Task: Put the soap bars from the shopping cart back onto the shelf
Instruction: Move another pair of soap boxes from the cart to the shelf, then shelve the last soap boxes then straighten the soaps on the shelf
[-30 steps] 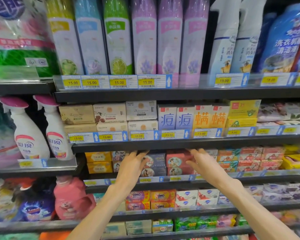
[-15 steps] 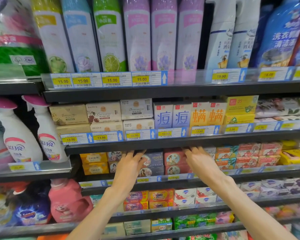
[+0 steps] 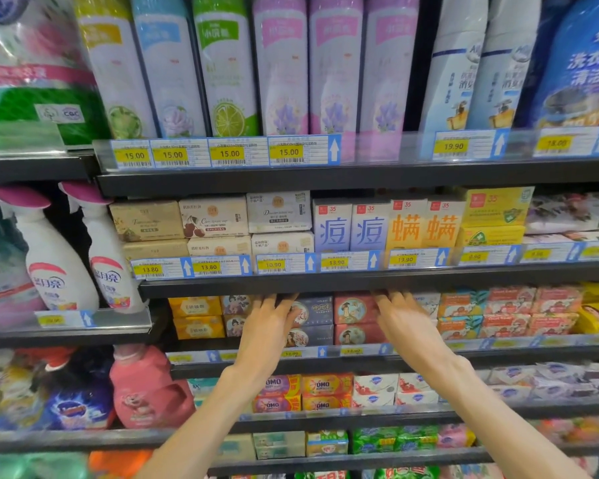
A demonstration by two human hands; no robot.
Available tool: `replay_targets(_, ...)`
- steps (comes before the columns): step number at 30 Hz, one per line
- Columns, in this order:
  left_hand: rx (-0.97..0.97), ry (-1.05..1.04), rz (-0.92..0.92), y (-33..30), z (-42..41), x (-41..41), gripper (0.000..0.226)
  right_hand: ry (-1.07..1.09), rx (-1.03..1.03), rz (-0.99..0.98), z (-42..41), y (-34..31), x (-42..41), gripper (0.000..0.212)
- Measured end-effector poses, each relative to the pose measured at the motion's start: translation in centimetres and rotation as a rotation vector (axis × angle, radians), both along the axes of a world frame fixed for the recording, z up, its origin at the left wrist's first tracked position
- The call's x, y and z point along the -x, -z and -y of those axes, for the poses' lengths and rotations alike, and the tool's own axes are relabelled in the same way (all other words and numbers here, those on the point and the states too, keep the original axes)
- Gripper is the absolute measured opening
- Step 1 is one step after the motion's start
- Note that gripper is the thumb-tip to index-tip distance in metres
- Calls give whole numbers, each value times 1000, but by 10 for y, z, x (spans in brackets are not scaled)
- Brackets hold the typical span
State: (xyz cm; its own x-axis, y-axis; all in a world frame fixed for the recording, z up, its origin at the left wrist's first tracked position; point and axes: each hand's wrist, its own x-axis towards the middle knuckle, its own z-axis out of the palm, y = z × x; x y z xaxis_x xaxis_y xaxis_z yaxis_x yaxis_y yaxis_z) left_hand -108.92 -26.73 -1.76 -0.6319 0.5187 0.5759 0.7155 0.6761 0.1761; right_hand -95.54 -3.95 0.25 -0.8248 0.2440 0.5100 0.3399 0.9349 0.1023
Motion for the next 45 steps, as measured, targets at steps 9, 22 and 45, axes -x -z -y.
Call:
replay_targets(9,-86,30,50,7,29,-29,52,-475,82,-61,26,16,-24,47)
replay_targets(22,138,-358,143,76,238,-114,50,-1080,181,171,210,65,34,46)
replay_targets(45,166,-1101,294,84,728,-345,58,-1602,-45,459,776,64,-28,56)
